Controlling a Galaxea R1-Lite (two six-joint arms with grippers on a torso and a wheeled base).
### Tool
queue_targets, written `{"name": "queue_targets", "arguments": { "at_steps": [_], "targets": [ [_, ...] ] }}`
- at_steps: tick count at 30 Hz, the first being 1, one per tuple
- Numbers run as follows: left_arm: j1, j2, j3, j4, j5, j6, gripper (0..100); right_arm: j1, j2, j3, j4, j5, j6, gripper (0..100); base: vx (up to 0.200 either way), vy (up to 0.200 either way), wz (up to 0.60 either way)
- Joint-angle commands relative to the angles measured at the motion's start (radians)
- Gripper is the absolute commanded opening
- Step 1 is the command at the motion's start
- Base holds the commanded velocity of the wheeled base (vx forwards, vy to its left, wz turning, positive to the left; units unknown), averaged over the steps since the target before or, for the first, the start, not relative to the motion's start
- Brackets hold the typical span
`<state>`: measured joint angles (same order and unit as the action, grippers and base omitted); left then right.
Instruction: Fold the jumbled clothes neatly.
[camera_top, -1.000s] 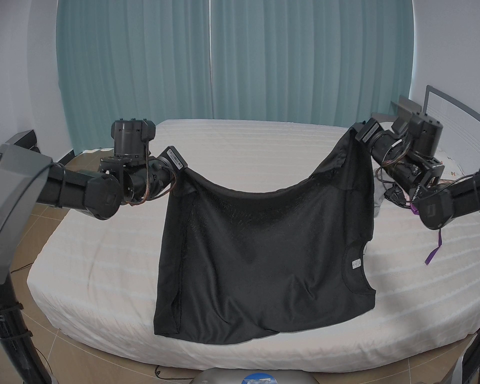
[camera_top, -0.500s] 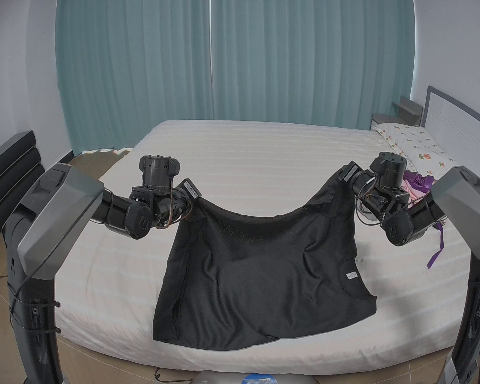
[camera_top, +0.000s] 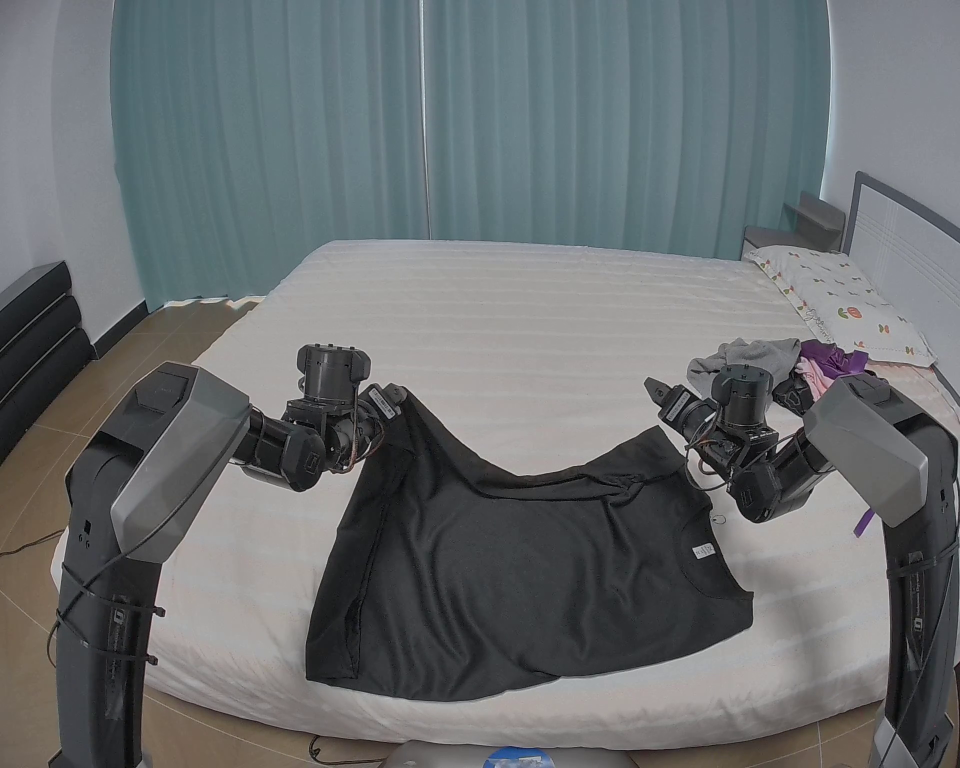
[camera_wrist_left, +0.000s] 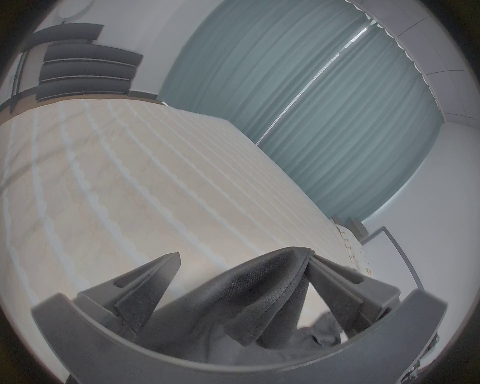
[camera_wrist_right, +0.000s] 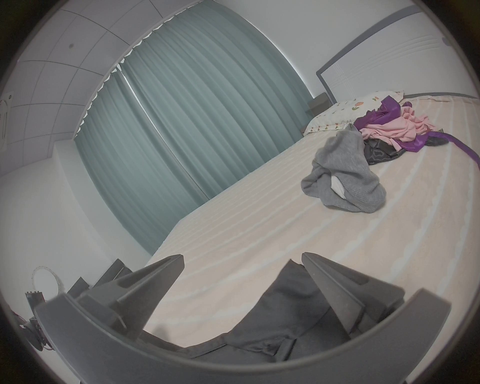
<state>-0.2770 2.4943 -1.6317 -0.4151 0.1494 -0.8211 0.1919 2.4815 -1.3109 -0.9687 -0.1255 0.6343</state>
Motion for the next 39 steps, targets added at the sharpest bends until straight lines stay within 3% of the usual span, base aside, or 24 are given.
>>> {"name": "queue_targets", "arguments": {
  "at_steps": [1, 8, 13, 15, 22, 28, 37, 38, 39],
  "targets": [
    [0.058, 0.051, -0.097, -0.004, 0.049, -0.018, 100, -0.048, 0.008, -0.021, -0.015, -0.009, 0.041, 100, 0.0, 0.0, 0.0],
    [0.079, 0.052, -0.112, 0.006, 0.053, -0.058, 100, -0.054, -0.001, 0.03, 0.008, -0.003, 0.065, 100, 0.0, 0.0, 0.0],
    [0.096, 0.103, -0.163, -0.007, 0.067, 0.048, 100, -0.043, 0.048, 0.044, 0.053, 0.009, 0.074, 100, 0.0, 0.0, 0.0],
    [0.098, 0.109, -0.181, 0.002, 0.085, 0.049, 100, -0.042, 0.066, 0.038, 0.056, 0.012, 0.082, 100, 0.0, 0.0, 0.0],
    [0.099, 0.043, -0.054, 0.025, 0.078, 0.036, 100, -0.04, 0.074, 0.015, 0.147, 0.09, 0.151, 100, 0.0, 0.0, 0.0],
    [0.098, -0.175, 0.21, 0.015, -0.106, -0.116, 100, -0.023, 0.093, -0.062, 0.258, 0.133, 0.226, 100, 0.0, 0.0, 0.0],
    [0.093, -0.295, 0.424, 0.009, -0.186, -0.234, 100, -0.008, 0.154, -0.183, 0.358, 0.135, 0.232, 100, 0.0, 0.0, 0.0],
    [0.093, -0.301, 0.46, -0.004, -0.194, -0.247, 100, -0.003, 0.166, -0.203, 0.374, 0.135, 0.232, 0, 0.0, 0.0, 0.0],
    [0.093, -0.304, 0.495, -0.024, -0.195, -0.256, 100, 0.0, 0.182, -0.226, 0.392, 0.135, 0.232, 0, 0.0, 0.0, 0.0]
  ]
}}
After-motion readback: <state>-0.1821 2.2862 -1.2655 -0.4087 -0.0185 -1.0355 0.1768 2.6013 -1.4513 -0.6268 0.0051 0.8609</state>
